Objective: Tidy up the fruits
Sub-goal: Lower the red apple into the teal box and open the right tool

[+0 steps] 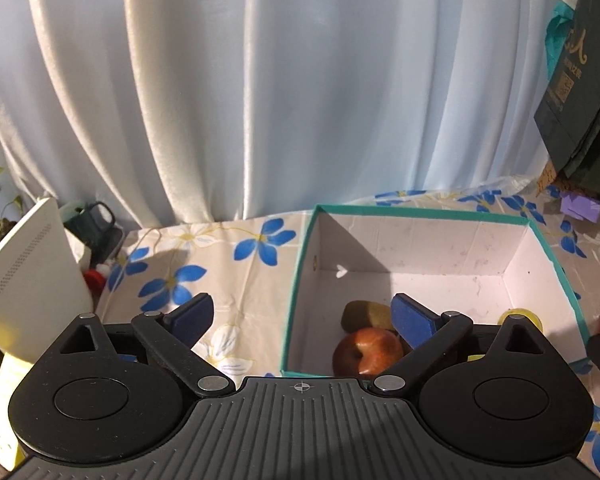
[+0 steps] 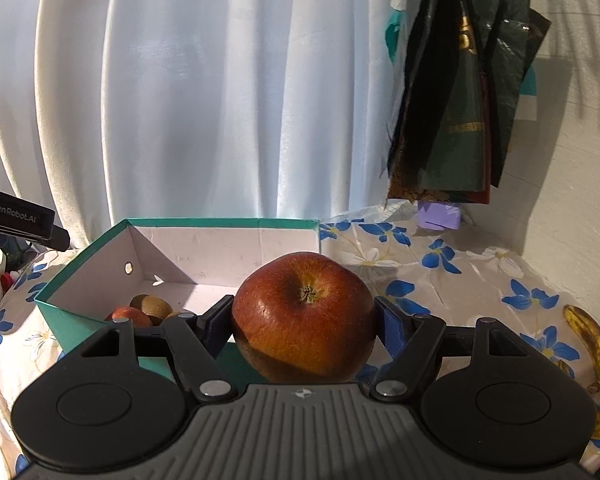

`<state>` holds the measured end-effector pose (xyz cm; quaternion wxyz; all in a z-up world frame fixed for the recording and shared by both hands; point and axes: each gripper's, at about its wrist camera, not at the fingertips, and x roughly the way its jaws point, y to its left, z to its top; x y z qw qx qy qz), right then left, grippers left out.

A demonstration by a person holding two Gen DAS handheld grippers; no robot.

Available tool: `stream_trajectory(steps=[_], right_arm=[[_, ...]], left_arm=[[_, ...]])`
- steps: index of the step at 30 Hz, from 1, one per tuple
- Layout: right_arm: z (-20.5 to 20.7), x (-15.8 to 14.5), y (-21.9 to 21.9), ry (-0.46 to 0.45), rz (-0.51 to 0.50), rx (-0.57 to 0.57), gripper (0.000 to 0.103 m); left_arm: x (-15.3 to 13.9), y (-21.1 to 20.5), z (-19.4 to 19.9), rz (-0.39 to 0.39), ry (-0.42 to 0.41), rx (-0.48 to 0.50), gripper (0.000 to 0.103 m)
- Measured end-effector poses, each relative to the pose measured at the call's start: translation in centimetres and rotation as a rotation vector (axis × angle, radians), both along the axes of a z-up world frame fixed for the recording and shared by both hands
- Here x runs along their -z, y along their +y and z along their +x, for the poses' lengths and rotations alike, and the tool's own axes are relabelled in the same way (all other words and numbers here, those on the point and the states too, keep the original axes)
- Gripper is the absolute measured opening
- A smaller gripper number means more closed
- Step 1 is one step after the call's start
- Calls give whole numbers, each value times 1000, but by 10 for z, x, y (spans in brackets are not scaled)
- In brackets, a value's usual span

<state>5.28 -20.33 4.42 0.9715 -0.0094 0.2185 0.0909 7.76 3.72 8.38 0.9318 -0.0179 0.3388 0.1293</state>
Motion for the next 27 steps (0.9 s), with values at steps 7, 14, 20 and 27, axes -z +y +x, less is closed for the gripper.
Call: stream_trajectory(steps=[7,14,20,27], right_arm=[[41,14,38,6,-40,-80,73],[62,40,54,76,-84,-73,73],[76,50,50,136,-32,-66,73],[81,51,53,145,-41,-88,73]], left_arm=[[3,7,-17,4,12,-16,100],[9,11,-24,7,38,-22,100],[11,12,-22,-1,51,-27,100],[14,5,-18,-2,65,-1,100]])
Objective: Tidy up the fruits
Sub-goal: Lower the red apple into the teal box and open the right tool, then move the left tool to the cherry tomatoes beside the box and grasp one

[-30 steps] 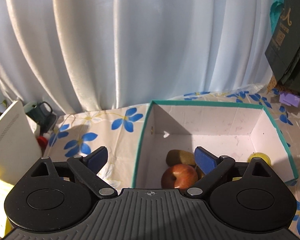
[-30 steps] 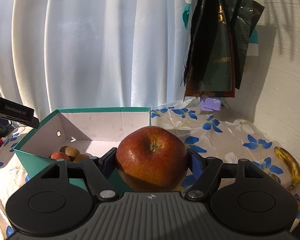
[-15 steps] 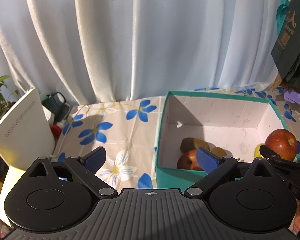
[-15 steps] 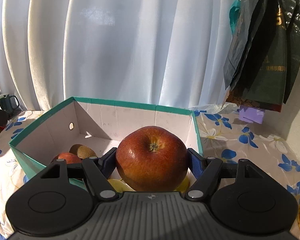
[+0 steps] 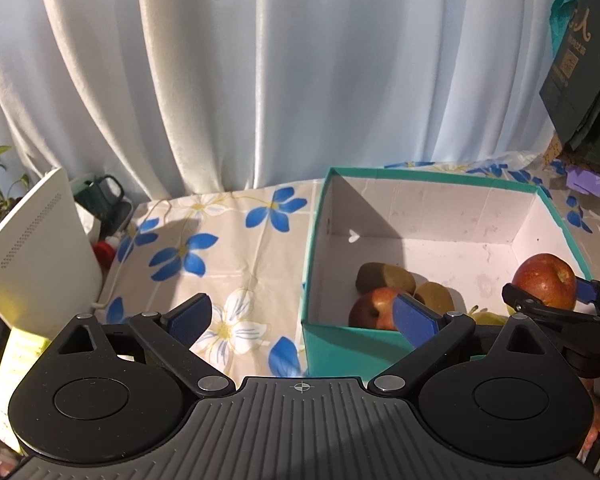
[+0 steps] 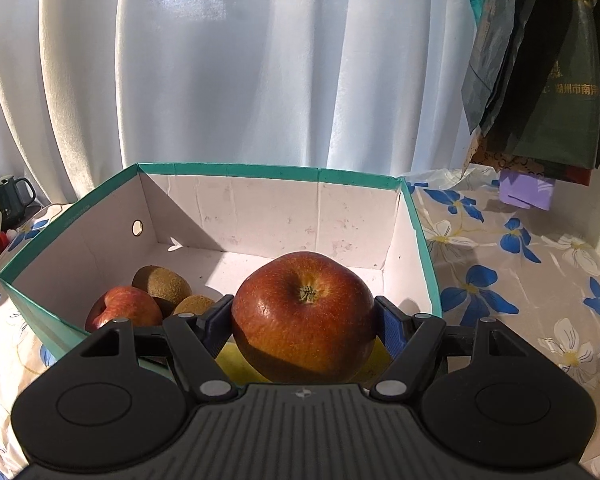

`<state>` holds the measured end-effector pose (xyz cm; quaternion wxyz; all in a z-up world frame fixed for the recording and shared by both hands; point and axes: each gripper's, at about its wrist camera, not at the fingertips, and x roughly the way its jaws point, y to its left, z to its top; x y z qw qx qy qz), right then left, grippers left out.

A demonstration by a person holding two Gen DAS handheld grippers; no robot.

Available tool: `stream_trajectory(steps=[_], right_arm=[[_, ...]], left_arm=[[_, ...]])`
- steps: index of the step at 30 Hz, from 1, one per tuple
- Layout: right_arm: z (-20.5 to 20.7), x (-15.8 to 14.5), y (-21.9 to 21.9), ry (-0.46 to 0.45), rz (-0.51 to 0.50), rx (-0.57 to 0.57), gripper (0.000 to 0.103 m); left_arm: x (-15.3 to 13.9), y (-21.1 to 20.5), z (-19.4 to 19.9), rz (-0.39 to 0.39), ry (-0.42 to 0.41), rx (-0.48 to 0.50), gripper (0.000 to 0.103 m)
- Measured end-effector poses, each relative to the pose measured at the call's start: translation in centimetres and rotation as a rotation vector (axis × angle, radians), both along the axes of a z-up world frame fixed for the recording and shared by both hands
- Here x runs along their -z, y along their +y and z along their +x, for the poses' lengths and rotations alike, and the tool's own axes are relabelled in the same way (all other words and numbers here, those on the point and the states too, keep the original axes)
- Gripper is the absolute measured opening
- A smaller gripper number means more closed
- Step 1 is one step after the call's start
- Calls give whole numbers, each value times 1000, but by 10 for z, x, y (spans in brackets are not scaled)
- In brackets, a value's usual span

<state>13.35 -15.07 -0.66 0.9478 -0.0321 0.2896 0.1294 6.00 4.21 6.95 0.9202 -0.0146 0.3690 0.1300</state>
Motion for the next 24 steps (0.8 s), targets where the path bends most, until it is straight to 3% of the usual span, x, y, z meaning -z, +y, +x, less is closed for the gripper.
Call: stream_trajectory(steps=[10,13,17,24], right_arm=[[0,-2,0,2,-31,-5,73],[-8,-11,-2,-43,-34,1,80],[-32,-31,-17,-131,28,5,102],[-81,-57,-62,-242,171,59,103]], left_arm=[[1,-5,1,3,13,15,100],[4,-7,0,3,16,26,100],[12,-15,-1,1,23,67,100],[45,-38,-2,-32,57,181,100]])
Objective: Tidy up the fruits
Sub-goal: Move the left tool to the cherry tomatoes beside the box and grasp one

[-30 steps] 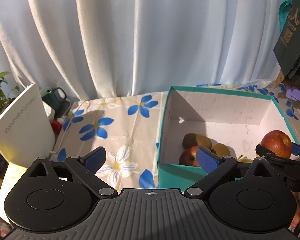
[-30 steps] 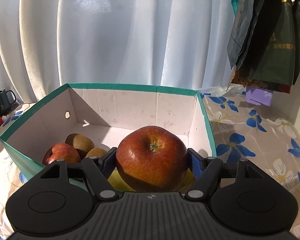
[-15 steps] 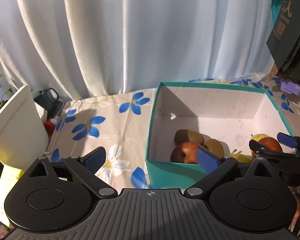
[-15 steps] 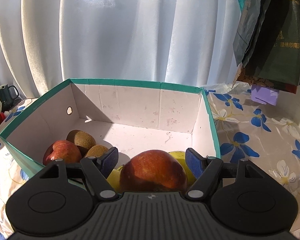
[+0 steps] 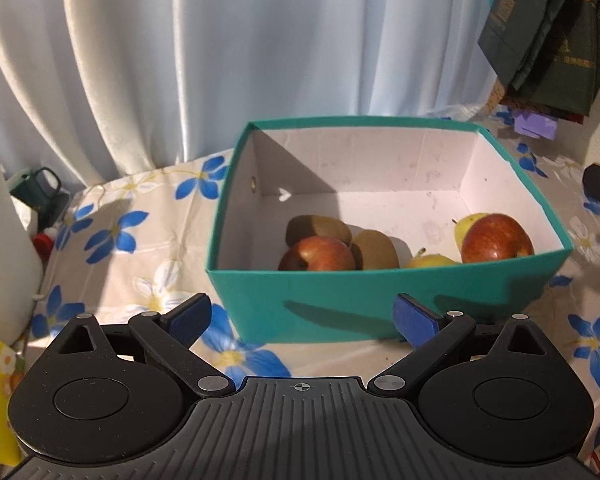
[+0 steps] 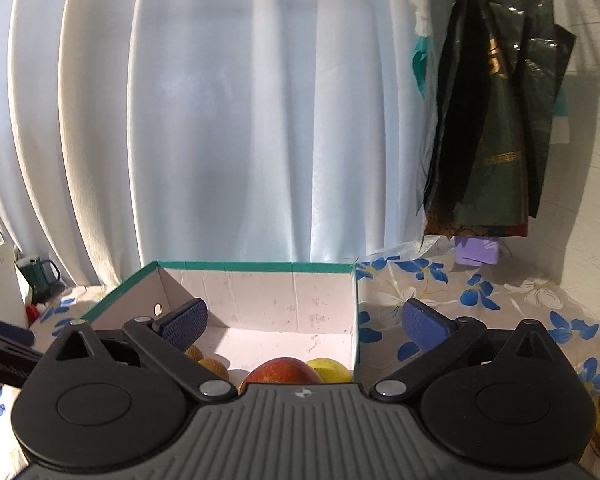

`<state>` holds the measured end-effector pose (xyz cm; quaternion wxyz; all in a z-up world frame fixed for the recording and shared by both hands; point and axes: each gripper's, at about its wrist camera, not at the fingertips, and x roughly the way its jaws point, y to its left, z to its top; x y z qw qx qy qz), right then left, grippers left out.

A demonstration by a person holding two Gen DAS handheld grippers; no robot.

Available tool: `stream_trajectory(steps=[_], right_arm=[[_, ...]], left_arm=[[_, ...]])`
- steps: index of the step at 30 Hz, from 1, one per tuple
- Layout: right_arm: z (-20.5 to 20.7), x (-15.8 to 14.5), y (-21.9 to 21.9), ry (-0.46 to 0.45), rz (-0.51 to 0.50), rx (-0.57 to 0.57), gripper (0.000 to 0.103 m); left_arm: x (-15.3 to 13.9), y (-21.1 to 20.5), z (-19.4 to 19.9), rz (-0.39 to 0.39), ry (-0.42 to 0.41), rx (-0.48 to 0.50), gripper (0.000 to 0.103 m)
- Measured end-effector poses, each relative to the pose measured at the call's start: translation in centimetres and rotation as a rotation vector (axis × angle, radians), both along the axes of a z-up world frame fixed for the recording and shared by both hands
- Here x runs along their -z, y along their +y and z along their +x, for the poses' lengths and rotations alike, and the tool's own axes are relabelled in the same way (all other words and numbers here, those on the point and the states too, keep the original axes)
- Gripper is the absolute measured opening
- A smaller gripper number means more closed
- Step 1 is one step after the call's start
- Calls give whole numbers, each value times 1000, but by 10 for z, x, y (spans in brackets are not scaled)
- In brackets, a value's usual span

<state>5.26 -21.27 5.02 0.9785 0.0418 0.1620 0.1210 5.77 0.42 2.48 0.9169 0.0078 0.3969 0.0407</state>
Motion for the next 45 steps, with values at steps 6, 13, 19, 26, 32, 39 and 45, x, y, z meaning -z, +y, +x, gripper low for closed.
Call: stream_trajectory(steps=[6,13,19,26,32,39,45], right_arm=[[-28,5,-26,-28,88,92,103],[-54,23,-17,6,-42,26,103],[-62,33,-21,104,-8,43,103],[-70,38,-22,70,-7,76,103],[-72,43,-18,59,-40,66,103],[-71,51,-20,93,-20,44,103],[-70,56,-17,102,-26,27,103]], left_arm=[[33,-26,-3,-16,44,111,100],[50,-46,-13,-10,5,194,100],[62,-54,-5,-5,33,205,100],[72,-67,2,22,7,229,100],[82,-73,7,18,32,255,90],[90,-71,14,-35,70,247,78],[88,-71,13,-50,70,254,62]])
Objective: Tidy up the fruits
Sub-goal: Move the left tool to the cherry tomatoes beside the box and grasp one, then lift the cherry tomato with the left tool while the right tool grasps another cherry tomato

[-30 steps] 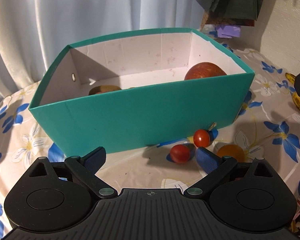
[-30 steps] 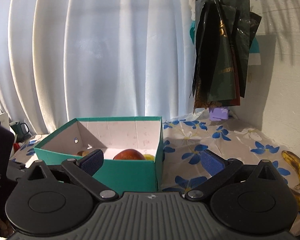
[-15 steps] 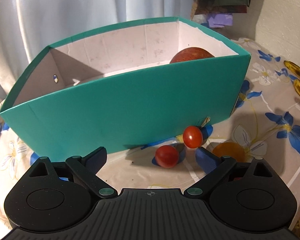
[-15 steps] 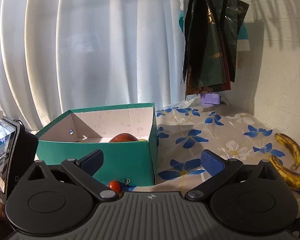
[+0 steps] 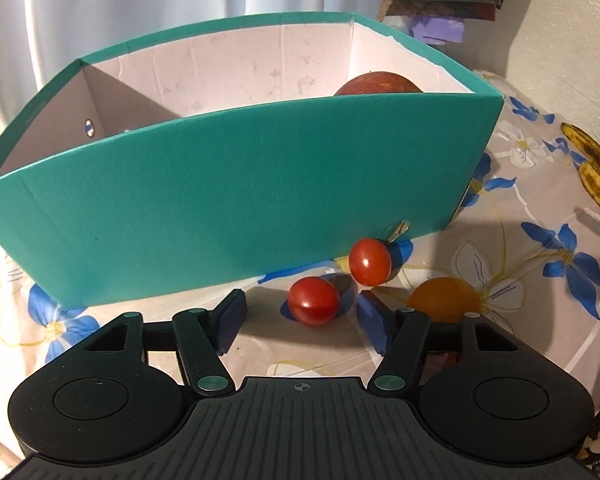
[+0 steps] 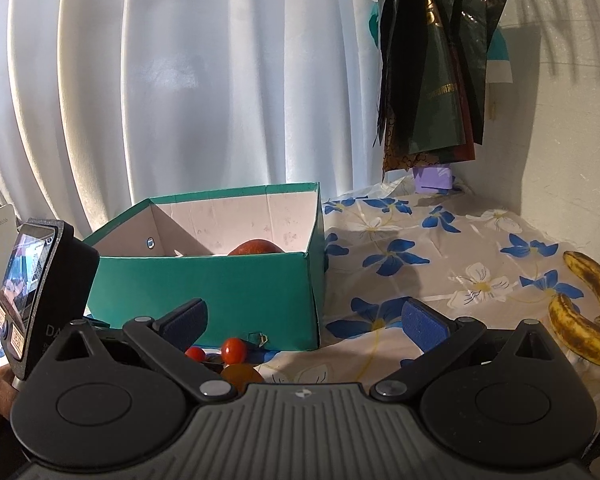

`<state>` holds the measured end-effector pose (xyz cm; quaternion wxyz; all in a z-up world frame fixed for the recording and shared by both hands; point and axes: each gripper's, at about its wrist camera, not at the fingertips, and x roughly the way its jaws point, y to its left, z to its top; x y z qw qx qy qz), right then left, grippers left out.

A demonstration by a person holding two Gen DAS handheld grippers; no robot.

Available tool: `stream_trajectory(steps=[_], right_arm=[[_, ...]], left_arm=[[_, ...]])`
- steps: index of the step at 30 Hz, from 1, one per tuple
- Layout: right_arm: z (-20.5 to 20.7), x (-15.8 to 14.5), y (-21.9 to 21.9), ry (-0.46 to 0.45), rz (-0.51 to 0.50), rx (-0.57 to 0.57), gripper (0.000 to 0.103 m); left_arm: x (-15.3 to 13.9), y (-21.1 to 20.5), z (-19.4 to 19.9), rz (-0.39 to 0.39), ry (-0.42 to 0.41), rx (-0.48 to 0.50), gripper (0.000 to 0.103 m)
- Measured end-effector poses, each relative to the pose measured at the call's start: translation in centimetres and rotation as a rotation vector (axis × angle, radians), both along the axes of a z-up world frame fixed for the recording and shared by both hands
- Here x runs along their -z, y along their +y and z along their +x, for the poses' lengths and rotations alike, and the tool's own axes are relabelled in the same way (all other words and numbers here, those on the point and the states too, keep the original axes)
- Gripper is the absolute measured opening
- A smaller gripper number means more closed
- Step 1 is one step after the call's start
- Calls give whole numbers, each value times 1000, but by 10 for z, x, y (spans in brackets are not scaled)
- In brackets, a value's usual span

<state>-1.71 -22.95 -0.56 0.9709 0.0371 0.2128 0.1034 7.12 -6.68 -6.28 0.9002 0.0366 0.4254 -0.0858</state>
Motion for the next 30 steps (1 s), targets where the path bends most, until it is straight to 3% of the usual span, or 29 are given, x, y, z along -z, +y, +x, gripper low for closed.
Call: stream_trajectory(steps=[13,16,30], right_arm=[[-1,3,5,-3,-34,4,103],[-2,4,7,2,-42,1,103],[-5,6,10,3,-67,5,103]], left_arm=[[-3,-5,0,5,24,-14,41],[-4,-6,2,1,39,-15,30],[-15,11,0,-42,78,-88,30]])
